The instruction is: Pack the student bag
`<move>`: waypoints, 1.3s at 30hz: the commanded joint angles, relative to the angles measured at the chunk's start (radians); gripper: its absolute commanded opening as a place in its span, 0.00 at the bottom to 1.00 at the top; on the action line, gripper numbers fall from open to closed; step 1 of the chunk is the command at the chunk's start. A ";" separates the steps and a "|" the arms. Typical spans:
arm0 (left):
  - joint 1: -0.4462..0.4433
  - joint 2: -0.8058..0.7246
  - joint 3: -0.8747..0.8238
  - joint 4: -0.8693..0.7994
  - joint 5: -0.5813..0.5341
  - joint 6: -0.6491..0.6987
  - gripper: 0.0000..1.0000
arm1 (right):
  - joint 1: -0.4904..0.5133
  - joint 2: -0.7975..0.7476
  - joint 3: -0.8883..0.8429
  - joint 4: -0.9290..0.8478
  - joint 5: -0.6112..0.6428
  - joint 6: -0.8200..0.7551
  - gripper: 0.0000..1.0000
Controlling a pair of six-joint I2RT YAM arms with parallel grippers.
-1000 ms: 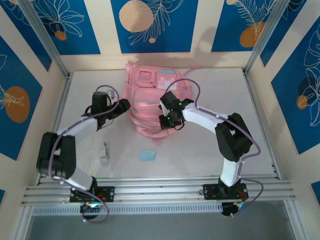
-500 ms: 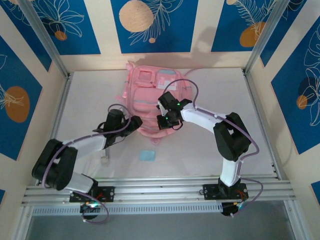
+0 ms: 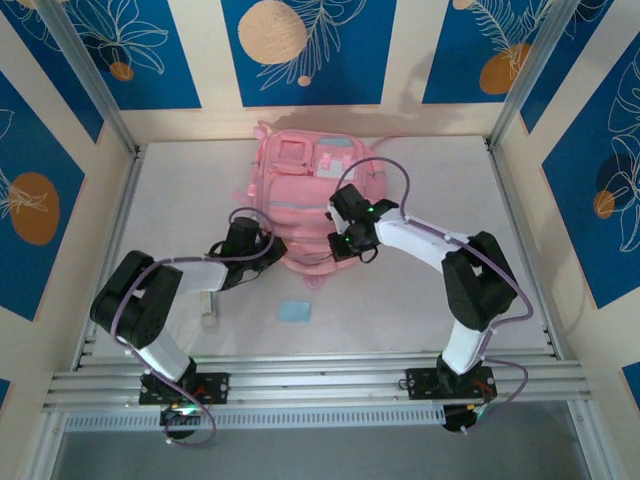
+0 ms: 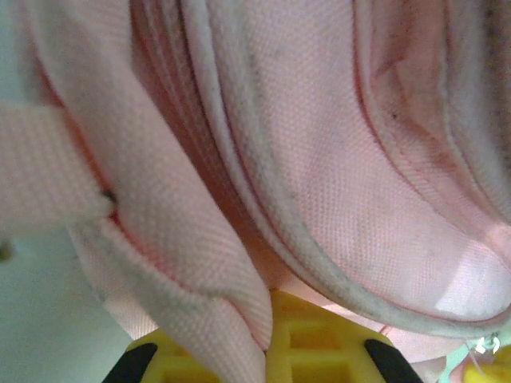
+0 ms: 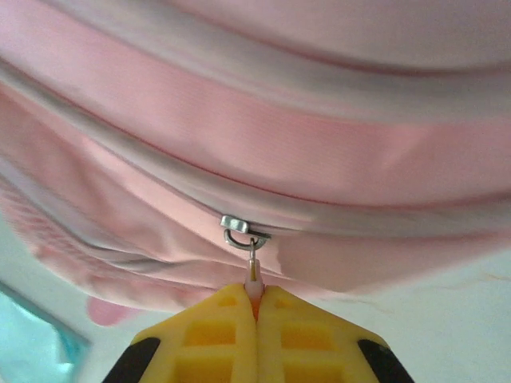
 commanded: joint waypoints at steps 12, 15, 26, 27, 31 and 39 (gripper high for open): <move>0.074 -0.089 0.112 -0.295 0.119 0.254 0.00 | -0.230 0.070 0.035 0.108 0.218 -0.362 0.00; 0.079 -0.089 0.117 -0.317 0.135 0.270 0.00 | -0.301 0.133 0.106 0.152 0.214 -0.443 0.00; 0.082 -0.073 0.112 -0.330 0.219 0.273 0.00 | -0.425 0.308 0.379 0.183 0.141 -0.476 0.00; 0.082 -0.077 0.112 -0.338 0.218 0.277 0.00 | -0.425 0.319 0.395 0.174 0.143 -0.469 0.00; 0.083 -0.095 0.112 -0.367 0.221 0.298 0.00 | -0.427 0.330 0.412 0.192 0.157 -0.426 0.00; 0.083 -0.105 0.126 -0.397 0.258 0.335 0.00 | -0.456 0.437 0.562 0.128 0.215 -0.247 0.00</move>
